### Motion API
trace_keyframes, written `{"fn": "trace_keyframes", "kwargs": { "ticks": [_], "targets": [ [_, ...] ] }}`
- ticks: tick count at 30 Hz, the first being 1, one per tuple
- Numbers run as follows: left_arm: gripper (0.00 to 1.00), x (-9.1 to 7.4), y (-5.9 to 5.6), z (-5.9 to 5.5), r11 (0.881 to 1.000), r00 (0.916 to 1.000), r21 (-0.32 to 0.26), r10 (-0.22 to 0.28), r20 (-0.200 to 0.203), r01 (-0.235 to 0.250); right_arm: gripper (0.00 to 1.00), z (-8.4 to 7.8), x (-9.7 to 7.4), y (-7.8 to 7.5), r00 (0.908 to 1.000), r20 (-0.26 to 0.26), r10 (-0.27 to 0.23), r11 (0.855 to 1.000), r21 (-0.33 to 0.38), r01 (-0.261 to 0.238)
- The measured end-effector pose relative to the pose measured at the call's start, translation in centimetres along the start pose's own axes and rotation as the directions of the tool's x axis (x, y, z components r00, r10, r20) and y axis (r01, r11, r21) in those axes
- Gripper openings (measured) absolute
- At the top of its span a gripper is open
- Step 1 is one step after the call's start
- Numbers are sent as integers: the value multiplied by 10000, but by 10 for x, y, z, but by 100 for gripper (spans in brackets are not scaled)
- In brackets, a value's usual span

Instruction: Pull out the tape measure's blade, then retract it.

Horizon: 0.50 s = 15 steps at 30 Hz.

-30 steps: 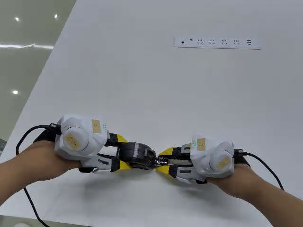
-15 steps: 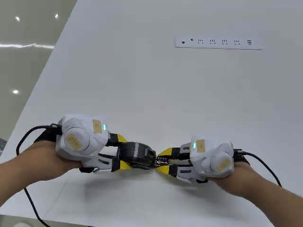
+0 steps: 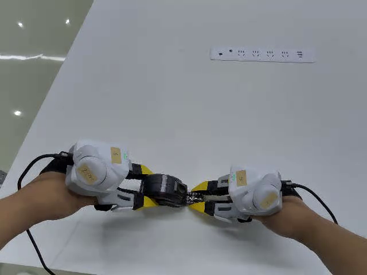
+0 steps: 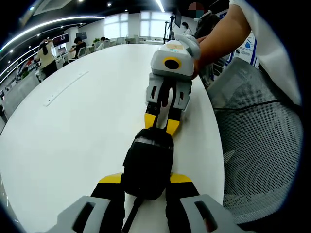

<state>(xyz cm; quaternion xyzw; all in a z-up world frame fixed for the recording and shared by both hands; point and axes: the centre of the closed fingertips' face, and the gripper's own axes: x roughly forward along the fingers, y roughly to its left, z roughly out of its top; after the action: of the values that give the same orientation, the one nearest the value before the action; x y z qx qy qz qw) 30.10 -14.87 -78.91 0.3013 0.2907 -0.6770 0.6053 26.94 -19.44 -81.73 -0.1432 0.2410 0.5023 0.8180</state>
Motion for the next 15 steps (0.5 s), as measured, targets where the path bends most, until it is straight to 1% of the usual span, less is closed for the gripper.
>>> {"fn": "trace_keyframes", "kwargs": {
  "ticks": [4, 15],
  "targets": [
    [29, -1, -1, 0, 9999, 10000, 114, 8, 1, -8, 12, -1, -3, 0, 9999, -136, 4, 9999, -145, -6],
    [29, -1, -1, 0, 9999, 10000, 118, 5, 50, -6, 12, -7, -16, -1, 9994, -338, -29, 9998, -211, 22]
  ]
}}
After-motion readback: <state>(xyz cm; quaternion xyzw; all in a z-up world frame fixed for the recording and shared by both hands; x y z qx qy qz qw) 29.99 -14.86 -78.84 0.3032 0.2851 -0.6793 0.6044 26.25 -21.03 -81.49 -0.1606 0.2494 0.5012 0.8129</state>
